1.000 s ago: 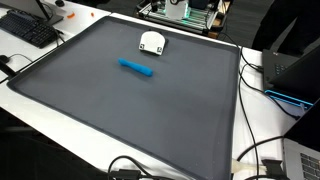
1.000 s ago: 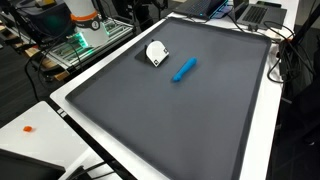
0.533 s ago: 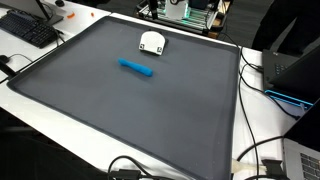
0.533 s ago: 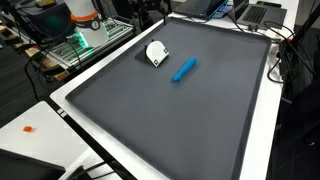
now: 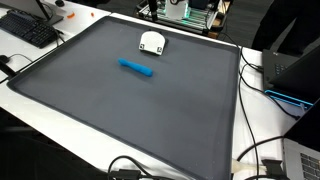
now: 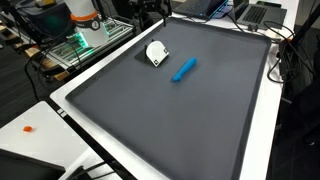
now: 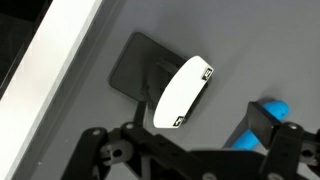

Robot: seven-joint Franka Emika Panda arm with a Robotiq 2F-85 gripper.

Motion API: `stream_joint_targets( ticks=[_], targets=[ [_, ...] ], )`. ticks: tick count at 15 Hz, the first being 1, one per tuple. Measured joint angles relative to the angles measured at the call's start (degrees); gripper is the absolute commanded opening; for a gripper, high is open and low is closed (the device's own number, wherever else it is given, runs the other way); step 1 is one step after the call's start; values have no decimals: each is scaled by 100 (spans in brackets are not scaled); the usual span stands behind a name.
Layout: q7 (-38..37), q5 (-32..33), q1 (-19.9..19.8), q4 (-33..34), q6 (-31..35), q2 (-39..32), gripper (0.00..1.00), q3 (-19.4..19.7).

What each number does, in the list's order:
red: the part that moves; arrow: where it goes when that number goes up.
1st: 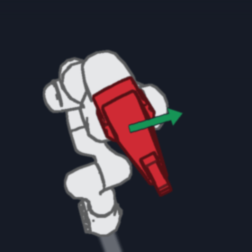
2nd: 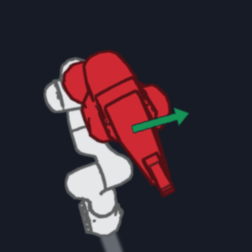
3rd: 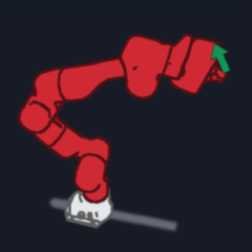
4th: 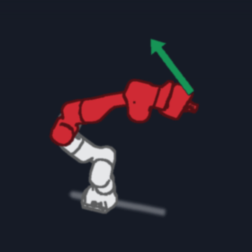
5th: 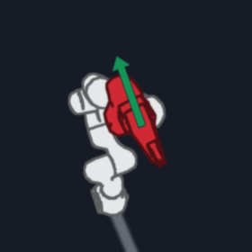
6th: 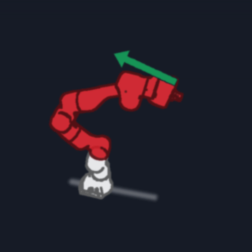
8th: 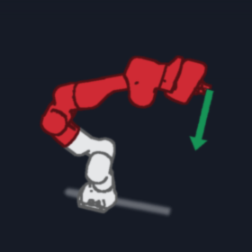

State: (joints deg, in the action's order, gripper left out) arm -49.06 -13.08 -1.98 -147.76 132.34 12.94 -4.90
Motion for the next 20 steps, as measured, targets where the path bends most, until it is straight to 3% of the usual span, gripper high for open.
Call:
stream_joint_targets(
  ticks=[12,20],
  targets=[
    [-1250,-215,101,-36,343,-772,100,0],
    [-1390,-218,262,-67,929,-1225,100,0]
  ],
)
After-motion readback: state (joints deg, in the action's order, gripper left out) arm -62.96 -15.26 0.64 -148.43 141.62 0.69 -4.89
